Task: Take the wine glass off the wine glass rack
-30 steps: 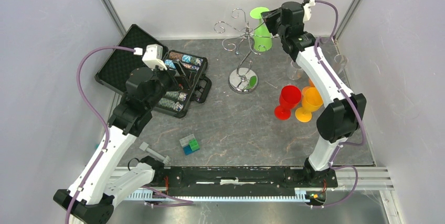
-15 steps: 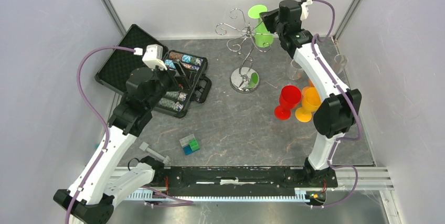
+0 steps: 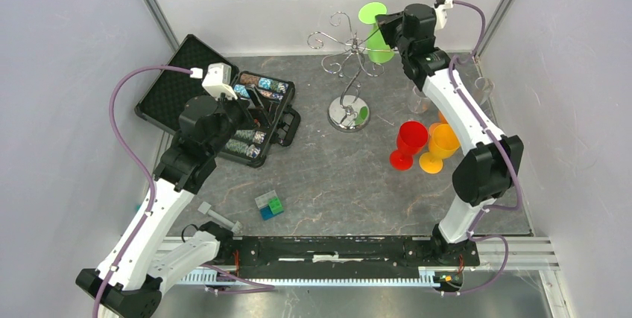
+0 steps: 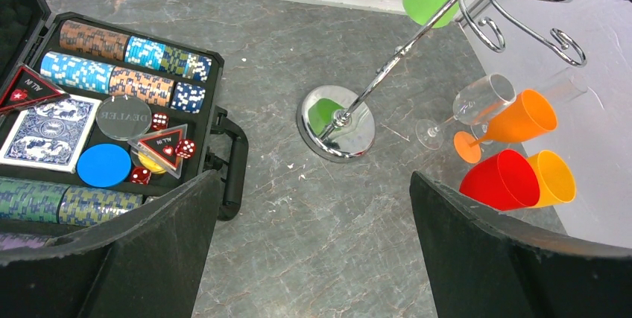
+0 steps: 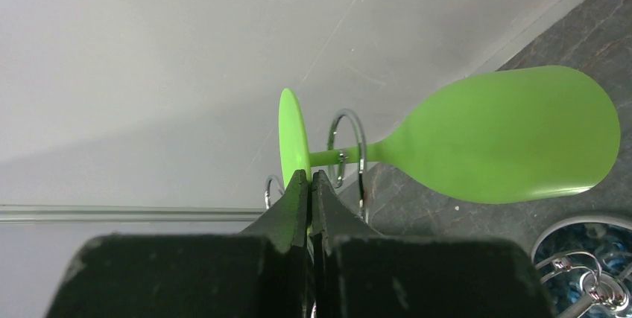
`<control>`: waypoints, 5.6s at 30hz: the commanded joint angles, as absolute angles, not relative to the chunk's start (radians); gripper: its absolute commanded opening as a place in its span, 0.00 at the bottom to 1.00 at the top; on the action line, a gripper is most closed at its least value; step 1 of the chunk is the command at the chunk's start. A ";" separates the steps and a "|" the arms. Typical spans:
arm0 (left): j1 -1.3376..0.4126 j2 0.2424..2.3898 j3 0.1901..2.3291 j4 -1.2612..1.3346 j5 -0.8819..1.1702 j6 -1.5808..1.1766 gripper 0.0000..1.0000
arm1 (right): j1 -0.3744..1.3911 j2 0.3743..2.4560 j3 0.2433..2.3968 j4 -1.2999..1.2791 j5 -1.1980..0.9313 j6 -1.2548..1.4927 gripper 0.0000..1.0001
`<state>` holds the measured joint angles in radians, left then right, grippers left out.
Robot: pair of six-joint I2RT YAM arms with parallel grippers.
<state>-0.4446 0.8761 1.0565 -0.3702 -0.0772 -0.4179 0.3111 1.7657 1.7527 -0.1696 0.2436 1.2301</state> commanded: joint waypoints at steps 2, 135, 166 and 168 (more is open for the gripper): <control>-0.441 0.869 1.054 -0.344 -0.089 -0.393 1.00 | 0.306 1.685 1.730 -0.057 0.284 1.200 0.00; -0.588 1.248 1.037 0.660 0.563 -1.288 1.00 | 0.087 0.600 0.967 0.374 -0.469 1.435 0.00; -0.715 1.414 1.212 0.925 0.642 -1.448 0.77 | 0.087 0.518 0.765 0.450 -0.517 1.641 0.00; -0.718 1.415 1.208 0.982 0.663 -1.485 0.67 | 0.087 0.501 0.731 0.426 -0.482 1.644 0.00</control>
<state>-0.7017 1.4174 1.1683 0.7776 0.5812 -1.3731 0.0895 0.5179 0.7883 0.4648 -0.5060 1.6432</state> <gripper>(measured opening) 0.749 0.011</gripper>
